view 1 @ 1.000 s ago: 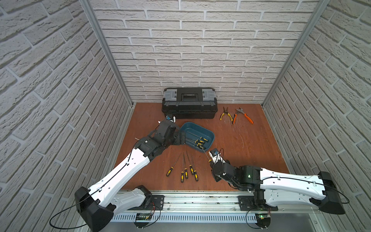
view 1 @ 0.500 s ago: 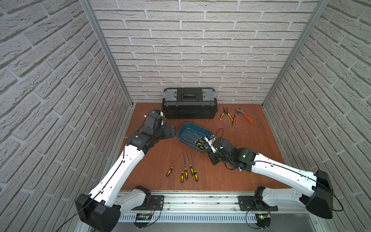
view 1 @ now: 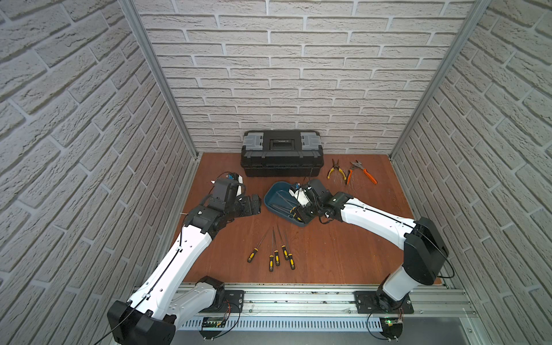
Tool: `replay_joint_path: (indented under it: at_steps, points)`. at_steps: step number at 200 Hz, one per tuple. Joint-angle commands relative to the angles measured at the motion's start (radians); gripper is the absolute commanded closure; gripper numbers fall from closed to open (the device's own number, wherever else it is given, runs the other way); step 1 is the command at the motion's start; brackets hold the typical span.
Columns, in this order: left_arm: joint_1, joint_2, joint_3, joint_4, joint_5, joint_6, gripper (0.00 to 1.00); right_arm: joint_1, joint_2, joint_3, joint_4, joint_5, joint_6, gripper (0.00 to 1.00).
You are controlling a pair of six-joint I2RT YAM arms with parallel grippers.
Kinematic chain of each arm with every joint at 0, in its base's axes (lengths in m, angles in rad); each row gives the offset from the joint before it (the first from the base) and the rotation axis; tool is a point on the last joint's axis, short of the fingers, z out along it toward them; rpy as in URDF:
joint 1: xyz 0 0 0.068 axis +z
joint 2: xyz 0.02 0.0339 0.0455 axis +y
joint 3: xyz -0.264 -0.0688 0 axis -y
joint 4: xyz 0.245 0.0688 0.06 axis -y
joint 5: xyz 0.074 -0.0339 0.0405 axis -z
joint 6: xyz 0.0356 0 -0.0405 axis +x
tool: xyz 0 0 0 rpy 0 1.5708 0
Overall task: Put the file tool into the storage box
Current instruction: Place the file tool in the storage box.
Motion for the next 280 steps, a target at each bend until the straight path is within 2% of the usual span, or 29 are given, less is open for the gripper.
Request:
replay_joint_path:
  at_steps: [1,65,160,187,230,249,280]
  points:
    - [0.006,0.002,-0.011,0.043,0.041,-0.008,0.02,-0.027,0.055,0.047,0.029,-0.056,-0.072,0.98]
    - [0.002,0.028,-0.059,0.102,0.036,-0.010,0.02,-0.075,0.173,0.087,0.070,0.014,-0.114,0.97]
    - [-0.042,0.039,-0.052,0.079,0.008,-0.020,0.02,-0.094,0.271,0.138,0.059,0.124,-0.207,0.93]
    - [-0.057,0.043,-0.048,0.079,0.003,-0.023,0.02,-0.093,0.272,0.126,0.075,0.174,-0.196,0.87]
    - [-0.084,0.049,-0.051,0.081,-0.019,-0.034,0.02,-0.094,0.234,0.083,0.119,0.202,-0.149,0.59]
    - [-0.098,0.050,-0.054,0.076,-0.027,-0.036,0.02,-0.092,0.202,0.051,0.144,0.223,-0.125,0.55]
    - [-0.118,0.031,-0.061,0.056,-0.057,-0.042,0.02,-0.080,0.125,-0.015,0.165,0.232,-0.078,0.54]
